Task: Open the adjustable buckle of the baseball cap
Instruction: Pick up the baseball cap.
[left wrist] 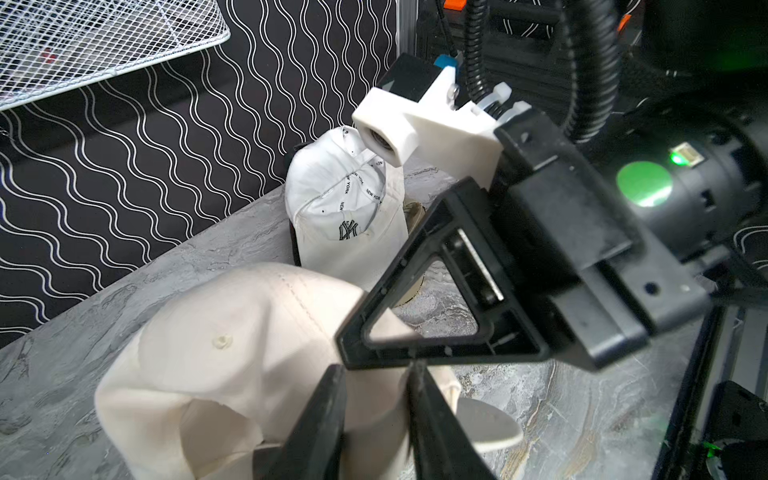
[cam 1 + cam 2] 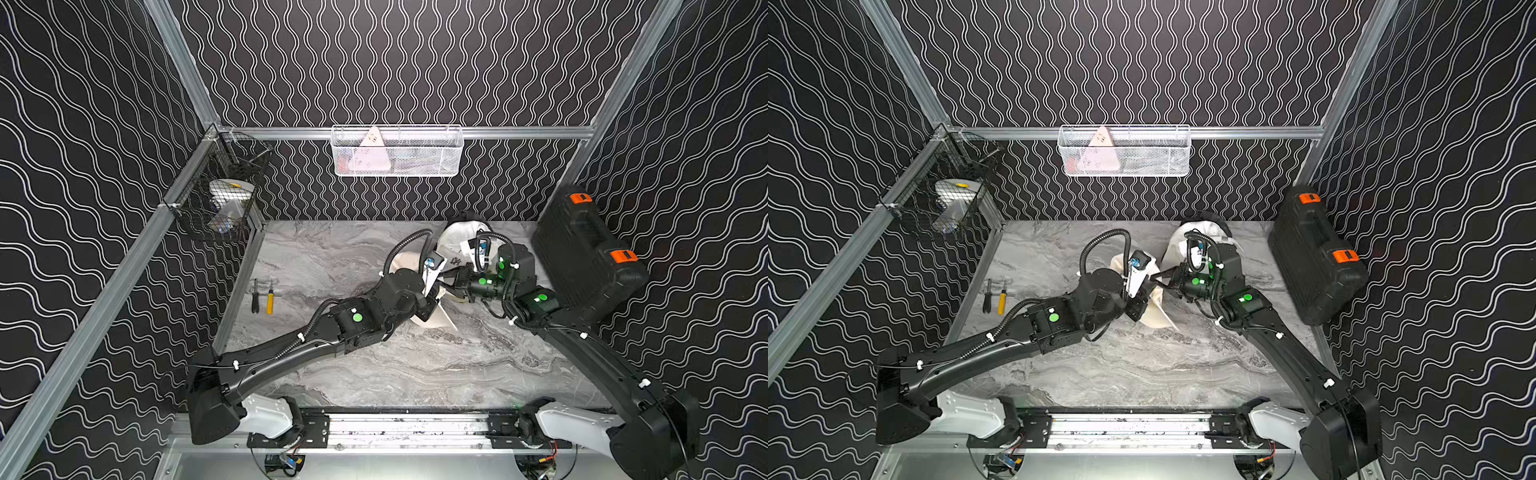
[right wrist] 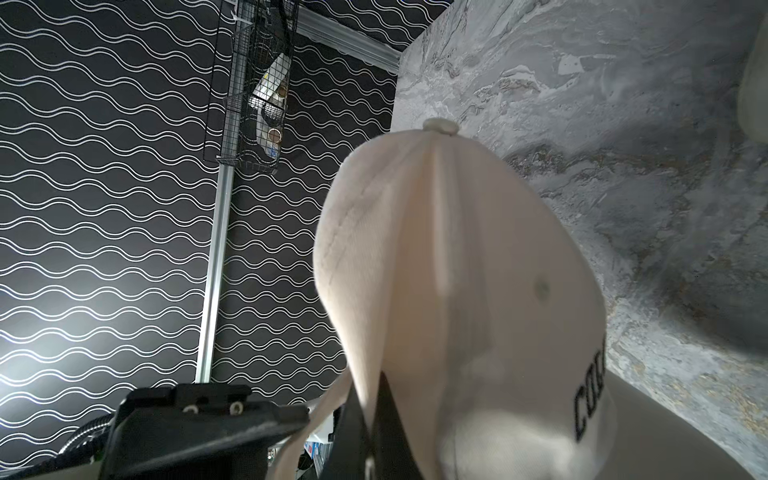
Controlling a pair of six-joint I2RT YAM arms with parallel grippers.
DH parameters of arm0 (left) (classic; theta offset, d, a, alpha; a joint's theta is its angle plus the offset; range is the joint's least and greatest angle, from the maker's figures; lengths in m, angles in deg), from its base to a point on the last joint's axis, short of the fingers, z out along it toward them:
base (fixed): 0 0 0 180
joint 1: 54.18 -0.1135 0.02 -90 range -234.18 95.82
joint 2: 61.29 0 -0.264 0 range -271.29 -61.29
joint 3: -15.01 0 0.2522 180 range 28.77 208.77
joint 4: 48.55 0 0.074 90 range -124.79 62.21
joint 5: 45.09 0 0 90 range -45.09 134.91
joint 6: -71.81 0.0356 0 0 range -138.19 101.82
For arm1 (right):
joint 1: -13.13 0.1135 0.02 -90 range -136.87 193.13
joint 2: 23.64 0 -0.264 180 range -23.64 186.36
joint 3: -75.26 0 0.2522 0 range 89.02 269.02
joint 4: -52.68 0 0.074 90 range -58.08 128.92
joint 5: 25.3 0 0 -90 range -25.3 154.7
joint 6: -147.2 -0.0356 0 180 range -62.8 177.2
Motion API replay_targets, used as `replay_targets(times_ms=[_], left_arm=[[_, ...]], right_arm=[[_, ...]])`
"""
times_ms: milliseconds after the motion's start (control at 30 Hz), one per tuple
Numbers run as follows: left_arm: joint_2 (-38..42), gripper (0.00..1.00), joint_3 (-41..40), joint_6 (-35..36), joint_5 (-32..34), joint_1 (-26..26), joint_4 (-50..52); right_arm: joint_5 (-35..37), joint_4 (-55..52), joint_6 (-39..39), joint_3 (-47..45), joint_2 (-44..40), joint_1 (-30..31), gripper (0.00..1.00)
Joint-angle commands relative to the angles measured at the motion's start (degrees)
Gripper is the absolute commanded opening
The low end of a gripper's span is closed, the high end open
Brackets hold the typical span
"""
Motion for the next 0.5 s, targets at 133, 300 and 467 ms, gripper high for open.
replay_targets(times_ms=[133, 300, 467], left_arm=[[0.78, 0.12, 0.37, -1.04, 0.77, -0.02, -1.08], [1.24, 0.03, 0.21, -1.11, 1.34, -0.02, -0.77], [2.03, 0.00, -0.08, -1.02, 2.06, -0.02, -0.47]], right_arm=[[0.37, -0.01, 0.68, 0.26, -0.81, 0.07, 0.00], [0.46, -0.20, 0.84, 0.11, -1.04, 0.09, 0.00], [0.72, -0.68, 1.16, 0.04, -1.34, 0.07, 0.00]])
